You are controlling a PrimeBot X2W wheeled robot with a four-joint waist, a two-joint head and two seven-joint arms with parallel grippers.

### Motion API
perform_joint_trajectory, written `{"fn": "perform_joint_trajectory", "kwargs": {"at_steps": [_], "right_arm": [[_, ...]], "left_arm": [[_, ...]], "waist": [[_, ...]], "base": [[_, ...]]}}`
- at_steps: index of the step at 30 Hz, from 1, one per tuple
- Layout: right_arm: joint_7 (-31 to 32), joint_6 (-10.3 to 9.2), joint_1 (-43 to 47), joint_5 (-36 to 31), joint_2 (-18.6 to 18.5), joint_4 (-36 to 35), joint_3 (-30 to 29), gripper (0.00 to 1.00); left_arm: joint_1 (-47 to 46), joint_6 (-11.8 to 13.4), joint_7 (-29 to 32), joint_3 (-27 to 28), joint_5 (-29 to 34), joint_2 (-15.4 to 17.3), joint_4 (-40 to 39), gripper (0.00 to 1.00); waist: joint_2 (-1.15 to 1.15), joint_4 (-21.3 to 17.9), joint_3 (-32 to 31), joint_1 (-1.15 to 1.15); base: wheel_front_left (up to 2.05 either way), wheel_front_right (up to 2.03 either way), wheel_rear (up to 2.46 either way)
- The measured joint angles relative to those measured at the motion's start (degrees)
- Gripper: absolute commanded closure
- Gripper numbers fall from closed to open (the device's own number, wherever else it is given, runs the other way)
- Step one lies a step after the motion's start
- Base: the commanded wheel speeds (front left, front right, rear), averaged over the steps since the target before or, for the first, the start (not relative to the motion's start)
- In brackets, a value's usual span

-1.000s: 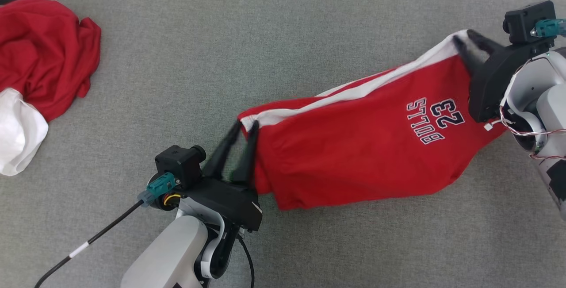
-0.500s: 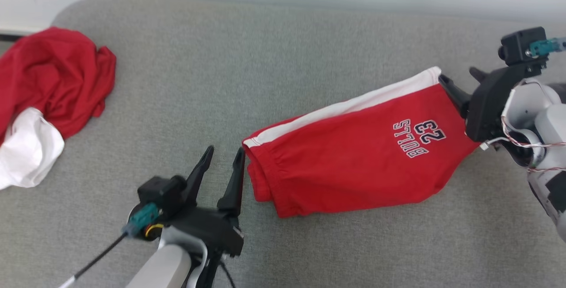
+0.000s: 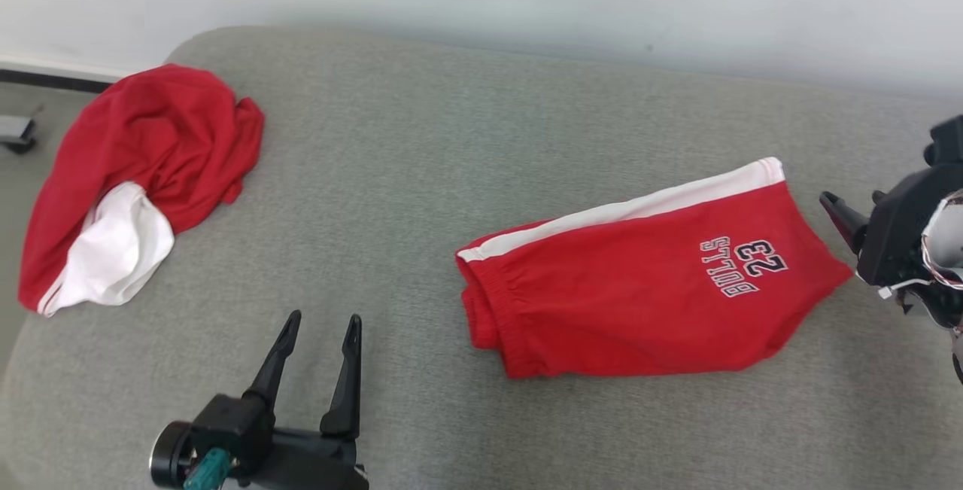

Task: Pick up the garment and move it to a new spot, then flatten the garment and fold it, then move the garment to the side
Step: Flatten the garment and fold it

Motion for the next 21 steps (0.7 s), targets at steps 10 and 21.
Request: {"fn": "perform_joint_trajectory", "kwargs": {"at_steps": [10, 21], "right_arm": [[0.6, 0.0, 1.0, -1.9, 1.2, 3.1, -4.3, 0.0], [2.7, 0.0, 1.9, -4.7, 3.7, 6.7, -7.7, 0.0]], "left_arm": [[4.5, -2.2, 0.0, 5.4, 7.0, -2.9, -2.8, 0.0], [11.2, -6.2, 0.0, 9.4, 10.3, -5.9, -2.5, 0.0]], "waist": [[0.0, 2.4, 2.1, 0.01], [0.0, 3.7, 3.9, 0.01]], "base": [[0.0, 0.0, 0.0], [0.0, 0.0, 0.0]]}}
